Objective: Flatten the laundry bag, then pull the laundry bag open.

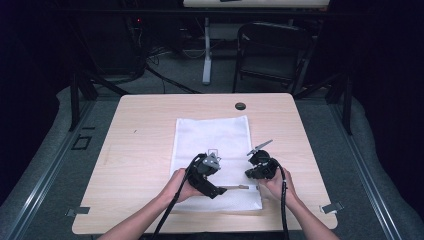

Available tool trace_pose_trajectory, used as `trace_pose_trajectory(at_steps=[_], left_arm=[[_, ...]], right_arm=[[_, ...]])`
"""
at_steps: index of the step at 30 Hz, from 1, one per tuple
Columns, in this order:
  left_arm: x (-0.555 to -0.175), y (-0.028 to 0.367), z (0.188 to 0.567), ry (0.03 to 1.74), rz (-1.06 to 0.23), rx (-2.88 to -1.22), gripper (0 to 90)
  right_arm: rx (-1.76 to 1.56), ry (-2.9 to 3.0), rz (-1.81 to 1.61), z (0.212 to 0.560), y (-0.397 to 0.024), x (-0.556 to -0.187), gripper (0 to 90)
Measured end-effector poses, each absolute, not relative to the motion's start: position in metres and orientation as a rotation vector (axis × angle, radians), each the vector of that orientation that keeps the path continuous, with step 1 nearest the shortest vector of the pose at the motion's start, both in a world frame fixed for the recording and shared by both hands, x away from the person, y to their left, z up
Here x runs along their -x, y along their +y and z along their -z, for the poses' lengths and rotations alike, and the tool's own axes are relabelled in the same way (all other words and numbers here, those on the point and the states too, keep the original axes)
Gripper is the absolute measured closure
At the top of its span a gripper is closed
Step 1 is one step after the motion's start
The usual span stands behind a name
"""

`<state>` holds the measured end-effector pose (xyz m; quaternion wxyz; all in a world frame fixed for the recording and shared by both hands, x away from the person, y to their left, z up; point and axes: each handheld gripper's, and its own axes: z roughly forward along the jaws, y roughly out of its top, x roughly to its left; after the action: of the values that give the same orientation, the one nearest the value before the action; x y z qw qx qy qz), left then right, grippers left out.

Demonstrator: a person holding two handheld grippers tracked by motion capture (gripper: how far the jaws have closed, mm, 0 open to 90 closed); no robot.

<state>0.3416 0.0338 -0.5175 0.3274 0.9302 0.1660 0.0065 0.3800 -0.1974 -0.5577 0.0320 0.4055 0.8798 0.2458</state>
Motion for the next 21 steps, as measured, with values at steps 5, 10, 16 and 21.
trace_pose_trajectory(at_steps=[5,10,16,21], left_arm=[[-0.343,0.017,0.523,0.392,-0.010,-2.456,29.7],[-0.345,0.006,0.528,0.362,-0.012,-2.471,36.2],[-0.350,-0.003,0.534,0.343,-0.002,-2.481,43.5],[-0.353,-0.008,0.537,0.321,0.014,-2.481,48.9]], right_arm=[[-1.248,2.691,-0.772,0.559,-0.199,-0.380,90.0],[-1.236,2.704,-0.767,0.559,-0.200,-0.381,90.0],[-1.243,2.705,-0.773,0.559,-0.200,-0.381,90.0],[-1.245,2.697,-0.778,0.559,-0.199,-0.381,90.0]])
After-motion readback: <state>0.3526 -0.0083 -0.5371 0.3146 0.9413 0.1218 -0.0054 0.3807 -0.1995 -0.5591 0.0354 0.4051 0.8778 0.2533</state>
